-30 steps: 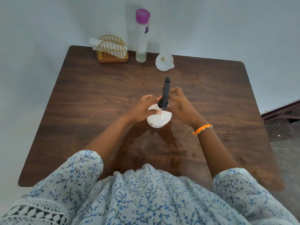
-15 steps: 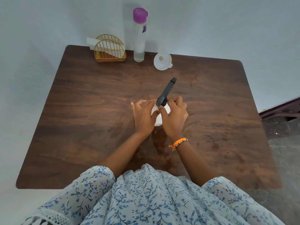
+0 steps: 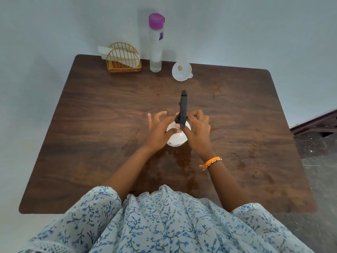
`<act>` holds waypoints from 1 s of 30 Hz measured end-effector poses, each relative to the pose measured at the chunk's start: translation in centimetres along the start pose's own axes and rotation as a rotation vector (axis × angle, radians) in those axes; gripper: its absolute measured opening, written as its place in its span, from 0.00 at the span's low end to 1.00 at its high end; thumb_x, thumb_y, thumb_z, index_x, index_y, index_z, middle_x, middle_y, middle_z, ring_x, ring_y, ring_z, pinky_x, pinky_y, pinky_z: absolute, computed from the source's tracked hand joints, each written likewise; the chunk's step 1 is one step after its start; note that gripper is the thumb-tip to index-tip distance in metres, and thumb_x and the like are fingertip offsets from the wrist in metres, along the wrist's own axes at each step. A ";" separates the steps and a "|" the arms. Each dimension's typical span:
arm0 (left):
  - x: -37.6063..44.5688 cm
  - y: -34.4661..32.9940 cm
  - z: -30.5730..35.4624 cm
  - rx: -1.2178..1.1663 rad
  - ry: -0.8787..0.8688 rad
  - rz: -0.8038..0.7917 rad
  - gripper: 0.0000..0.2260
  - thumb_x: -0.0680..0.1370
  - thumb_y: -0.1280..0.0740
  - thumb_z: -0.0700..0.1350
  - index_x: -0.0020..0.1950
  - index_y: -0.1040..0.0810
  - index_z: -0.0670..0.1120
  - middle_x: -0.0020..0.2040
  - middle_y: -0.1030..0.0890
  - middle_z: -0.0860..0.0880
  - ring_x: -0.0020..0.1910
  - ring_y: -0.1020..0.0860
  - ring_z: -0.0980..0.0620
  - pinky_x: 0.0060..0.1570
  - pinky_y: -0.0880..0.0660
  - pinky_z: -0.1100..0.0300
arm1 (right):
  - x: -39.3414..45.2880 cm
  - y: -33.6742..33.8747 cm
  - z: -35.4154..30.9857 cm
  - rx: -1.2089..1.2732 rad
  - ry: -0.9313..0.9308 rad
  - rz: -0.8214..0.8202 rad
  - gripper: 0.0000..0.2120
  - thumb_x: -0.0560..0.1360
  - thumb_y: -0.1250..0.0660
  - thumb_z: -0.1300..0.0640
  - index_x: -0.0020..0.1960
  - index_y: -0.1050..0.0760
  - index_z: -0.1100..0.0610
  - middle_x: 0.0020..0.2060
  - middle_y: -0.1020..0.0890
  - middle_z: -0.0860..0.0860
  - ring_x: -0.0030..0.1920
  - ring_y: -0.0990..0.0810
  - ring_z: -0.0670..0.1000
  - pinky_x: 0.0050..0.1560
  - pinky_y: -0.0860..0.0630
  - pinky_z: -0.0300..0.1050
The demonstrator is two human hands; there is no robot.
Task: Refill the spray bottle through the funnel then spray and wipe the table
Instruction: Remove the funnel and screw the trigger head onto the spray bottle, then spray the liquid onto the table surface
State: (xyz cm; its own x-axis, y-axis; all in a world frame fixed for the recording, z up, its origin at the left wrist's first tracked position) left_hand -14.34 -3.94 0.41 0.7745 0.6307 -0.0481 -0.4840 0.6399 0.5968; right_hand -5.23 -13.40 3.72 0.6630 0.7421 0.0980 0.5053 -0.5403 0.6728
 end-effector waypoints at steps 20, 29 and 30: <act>-2.8 2.1 -3.2 -0.106 0.277 0.200 0.15 0.75 0.34 0.40 0.60 0.25 0.53 0.57 0.22 0.55 0.63 0.36 0.50 0.48 0.45 0.71 | 2.5 -1.9 -2.6 0.461 0.001 0.195 0.12 0.73 0.30 0.61 0.49 0.31 0.65 0.34 0.29 0.49 0.31 0.30 0.42 0.35 0.29 0.36; -5.8 5.9 -7.5 -0.281 0.504 0.419 0.17 0.76 0.37 0.36 0.58 0.26 0.55 0.48 0.23 0.61 0.60 0.34 0.54 0.55 0.36 0.60 | 3.6 -8.4 -5.9 0.607 -0.143 -0.473 0.11 0.76 0.33 0.61 0.55 0.30 0.64 0.42 0.27 0.52 0.41 0.23 0.46 0.42 0.18 0.46; -6.1 6.3 -8.3 -0.309 0.538 0.452 0.17 0.75 0.38 0.35 0.56 0.26 0.56 0.47 0.23 0.62 0.59 0.31 0.51 0.55 0.32 0.57 | 3.4 -9.9 -6.1 0.633 -0.237 -0.590 0.11 0.76 0.33 0.60 0.56 0.29 0.62 0.43 0.27 0.52 0.44 0.23 0.48 0.44 0.18 0.49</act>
State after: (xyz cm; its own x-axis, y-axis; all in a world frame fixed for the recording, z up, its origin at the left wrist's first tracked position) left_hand -25.53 -0.13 -2.19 0.2073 0.9365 -0.2828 -0.8596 0.3124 0.4044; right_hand -11.34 -3.12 1.87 0.2607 0.9047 -0.3370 0.9633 -0.2670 0.0285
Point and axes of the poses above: each hand's wrist, its own x-axis towards the middle knuckle, its own y-axis out of the back of the hand, z = x × y, the point moved 7 cm from there along x, towards the middle knuckle
